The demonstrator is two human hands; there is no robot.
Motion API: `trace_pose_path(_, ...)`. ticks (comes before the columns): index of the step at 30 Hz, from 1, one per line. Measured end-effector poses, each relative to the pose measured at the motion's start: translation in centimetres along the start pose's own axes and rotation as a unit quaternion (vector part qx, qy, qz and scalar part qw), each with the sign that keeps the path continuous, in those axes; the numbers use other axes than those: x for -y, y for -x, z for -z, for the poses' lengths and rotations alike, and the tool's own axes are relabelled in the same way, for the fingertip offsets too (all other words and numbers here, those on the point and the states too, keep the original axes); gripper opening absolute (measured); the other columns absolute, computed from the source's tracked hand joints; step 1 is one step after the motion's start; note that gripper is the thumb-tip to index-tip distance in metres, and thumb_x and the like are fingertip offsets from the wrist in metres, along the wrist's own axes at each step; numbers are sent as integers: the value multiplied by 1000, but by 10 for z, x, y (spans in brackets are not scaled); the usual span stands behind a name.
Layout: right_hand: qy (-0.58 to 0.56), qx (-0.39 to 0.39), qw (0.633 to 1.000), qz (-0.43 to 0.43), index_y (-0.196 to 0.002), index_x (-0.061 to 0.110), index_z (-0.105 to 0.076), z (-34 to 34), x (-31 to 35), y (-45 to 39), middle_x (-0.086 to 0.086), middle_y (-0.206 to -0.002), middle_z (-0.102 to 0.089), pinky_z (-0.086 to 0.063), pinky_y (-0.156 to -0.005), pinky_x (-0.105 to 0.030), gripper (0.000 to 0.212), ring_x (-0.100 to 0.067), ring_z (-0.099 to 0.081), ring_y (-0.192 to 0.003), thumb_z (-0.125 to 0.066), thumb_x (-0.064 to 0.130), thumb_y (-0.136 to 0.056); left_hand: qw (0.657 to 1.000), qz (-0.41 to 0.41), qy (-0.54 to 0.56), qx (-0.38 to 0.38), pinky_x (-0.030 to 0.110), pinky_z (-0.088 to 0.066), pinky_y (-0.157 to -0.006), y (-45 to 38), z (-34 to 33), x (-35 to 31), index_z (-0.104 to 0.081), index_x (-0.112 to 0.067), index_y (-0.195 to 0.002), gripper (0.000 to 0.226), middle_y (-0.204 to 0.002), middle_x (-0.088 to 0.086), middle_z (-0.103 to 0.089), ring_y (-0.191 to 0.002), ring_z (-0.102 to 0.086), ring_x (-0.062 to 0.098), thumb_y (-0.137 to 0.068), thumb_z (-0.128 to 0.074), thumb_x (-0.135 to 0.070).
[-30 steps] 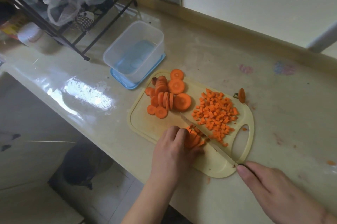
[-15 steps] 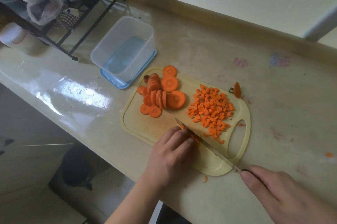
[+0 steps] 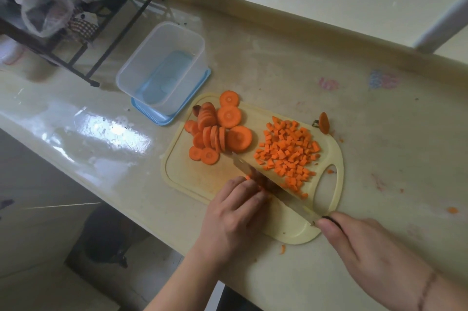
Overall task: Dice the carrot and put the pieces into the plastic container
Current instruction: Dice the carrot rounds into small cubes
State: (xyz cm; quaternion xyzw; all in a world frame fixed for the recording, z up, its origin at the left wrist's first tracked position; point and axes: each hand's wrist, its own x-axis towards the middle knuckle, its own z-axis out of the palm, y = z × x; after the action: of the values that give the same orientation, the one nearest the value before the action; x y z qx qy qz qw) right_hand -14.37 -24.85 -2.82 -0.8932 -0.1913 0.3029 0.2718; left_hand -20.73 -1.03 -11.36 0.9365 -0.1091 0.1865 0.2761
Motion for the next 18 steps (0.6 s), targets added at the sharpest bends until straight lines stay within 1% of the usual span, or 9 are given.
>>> trace_pose_path(1, -9, -6, 1000, -1, -72, 26, -51, 3, -1, 1, 17, -75, -62, -41, -56, -29, 65, -8, -56, -60, -9, 76, -78, 1000, -1, -3, -3, 43, -53, -89, 1, 0, -1, -76, 1, -102, 20, -107, 16, -69, -100, -65, 34, -83, -83, -2)
trace_pose_path(5, -34, -7, 999, 2, -74, 23, -55, 2, -1, 9, 12, -69, -62, -41, -57, -27, 67, -8, -57, -59, -15, 77, -79, 1000, 2, 1, -5, 41, -52, -93, 2, -1, -2, -75, 2, -104, 22, -109, 16, -68, -102, -63, 35, -83, -82, -5)
trace_pose_path(7, -41, -4, 999, 3, -79, 26, -56, -2, 2, 15, 11, -69, -63, -42, -60, -24, 69, -5, -58, -62, -13, 81, -77, 1000, 1, 9, 4, 41, -51, -93, 4, -1, 0, -74, 4, -105, 27, -112, 16, -67, -105, -61, 34, -80, -84, 0)
trace_pose_path(9, -39, -14, 999, -18, -84, 31, -54, -6, -1, 23, 6, -69, -63, -43, -64, -21, 70, -3, -58, -66, -11, 84, -73, 1000, -2, 14, 12, 41, -51, -92, 7, -1, 2, -74, 5, -103, 25, -110, 17, -68, -106, -61, 34, -80, -82, 4)
trace_pose_path(11, -20, -16, 998, -52, -91, 34, -51, -9, -6, 31, 2, -73, -63, -44, -69, -19, 76, -1, -58, -75, -4, 89, -68, 1000, -3, 18, 17, 42, -52, -91, 9, -1, 3, -74, 5, -103, 22, -110, 17, -69, -107, -62, 34, -82, -80, 5)
trace_pose_path(13, -2, -6, 998, -67, -93, 34, -48, -11, -8, 37, 1, -75, -61, -44, -72, -19, 84, -2, -57, -77, 4, 92, -63, 1000, -2, 22, 18, 43, -52, -90, 9, -1, 4, -74, 4, -103, 23, -110, 16, -69, -108, -63, 35, -81, -80, 6)
trace_pose_path(16, 39, 18, 995, -91, -91, 35, -44, -10, 0, 37, 2, -79, -59, -44, -73, -17, 91, -4, -57, -78, 18, 90, -55, 999, 1, 30, 9, 42, -53, -90, 7, 0, 3, -75, 3, -103, 21, -108, 15, -70, -108, -63, 33, -82, -80, 3)
trace_pose_path(18, 62, 43, 995, -71, -87, 39, -38, -13, 6, 30, 4, -80, -58, -44, -72, -18, 89, -5, -58, -78, 28, 87, -50, 999, 3, 37, -1, 40, -54, -92, 5, 1, 2, -76, 2, -102, 20, -106, 15, -71, -109, -63, 31, -82, -80, 2)
